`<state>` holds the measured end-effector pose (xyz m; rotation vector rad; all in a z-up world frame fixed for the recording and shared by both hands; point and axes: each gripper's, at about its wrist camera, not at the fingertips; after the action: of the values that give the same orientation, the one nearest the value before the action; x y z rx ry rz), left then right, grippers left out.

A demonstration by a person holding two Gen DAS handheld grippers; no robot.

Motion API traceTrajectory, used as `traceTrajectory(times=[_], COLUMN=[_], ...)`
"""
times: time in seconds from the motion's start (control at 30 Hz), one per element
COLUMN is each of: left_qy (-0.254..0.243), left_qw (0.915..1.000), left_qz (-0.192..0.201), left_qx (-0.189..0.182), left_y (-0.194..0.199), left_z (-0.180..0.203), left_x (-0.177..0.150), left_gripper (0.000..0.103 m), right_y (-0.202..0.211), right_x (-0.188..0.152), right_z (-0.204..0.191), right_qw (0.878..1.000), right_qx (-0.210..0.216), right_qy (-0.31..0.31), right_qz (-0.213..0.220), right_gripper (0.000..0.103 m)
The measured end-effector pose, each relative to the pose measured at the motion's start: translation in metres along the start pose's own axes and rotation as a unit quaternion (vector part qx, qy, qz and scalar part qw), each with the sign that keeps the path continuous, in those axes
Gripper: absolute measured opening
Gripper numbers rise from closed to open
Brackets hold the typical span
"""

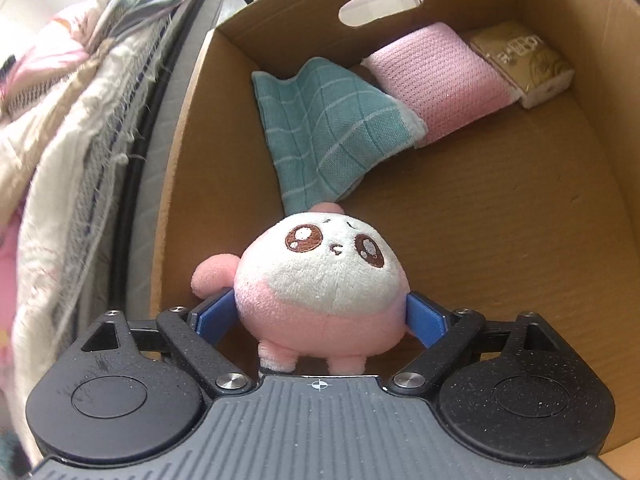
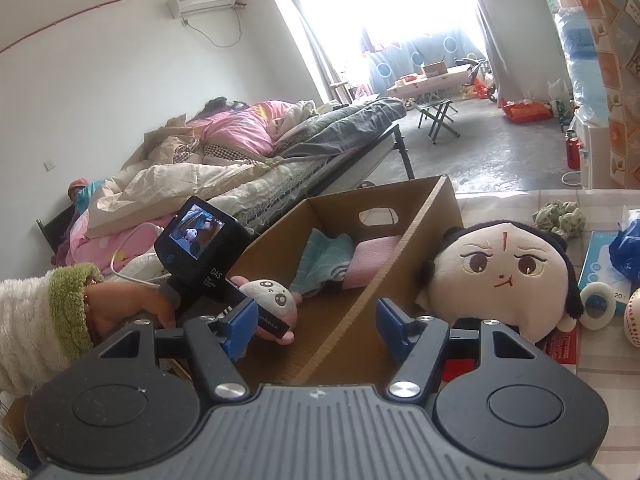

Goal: Organize soft objects
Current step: 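Lower the pink plush into the box and open the left tool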

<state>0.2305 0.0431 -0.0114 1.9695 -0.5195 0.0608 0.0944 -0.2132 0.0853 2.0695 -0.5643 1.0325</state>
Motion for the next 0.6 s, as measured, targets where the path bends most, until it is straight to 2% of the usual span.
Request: traceTrajectory(times=[0.17, 0.33, 0.5, 0.6], left_qy=[-0.018, -0.027, -0.012, -0.015], left_qw=[0.9996, 0.9981, 0.9972, 0.9968], left_qz=[0.02, 0.052, 0.074, 0.077], left_qx=[0.009, 0.022, -0.01, -0.016], left_y=[0.011, 0.029, 0.051, 0.051], left_z=[0.004, 0.003, -0.004, -0.002], left_x=[-0.004, -0.006, -0.011, -0.013], left_gripper=[0.096, 0.097, 0.097, 0.097], right_y=[0.0, 0.0, 0.003, 0.004], right_x=[-0.006, -0.008, -0.01, -0.012], right_z=[0.003, 0.008, 0.009, 0.01], right_qw=[1.0, 1.0, 1.0, 1.0], right_qx=[0.0, -0.002, -0.004, -0.006], right_qy=[-0.003, -0.01, -0.016, -0.023], right_qz=[-0.003, -0.006, -0.004, -0.003], right_gripper=[0.068, 0.068, 0.068, 0.068])
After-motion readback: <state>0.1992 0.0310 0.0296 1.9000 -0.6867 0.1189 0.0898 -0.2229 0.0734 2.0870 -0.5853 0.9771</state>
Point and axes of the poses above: each gripper's, at about its wrist camera, not at the fingertips, and y roughly against the way its jaws point, z to its right, x to its top, and after that the axes turned 1 degree about x, right-handed
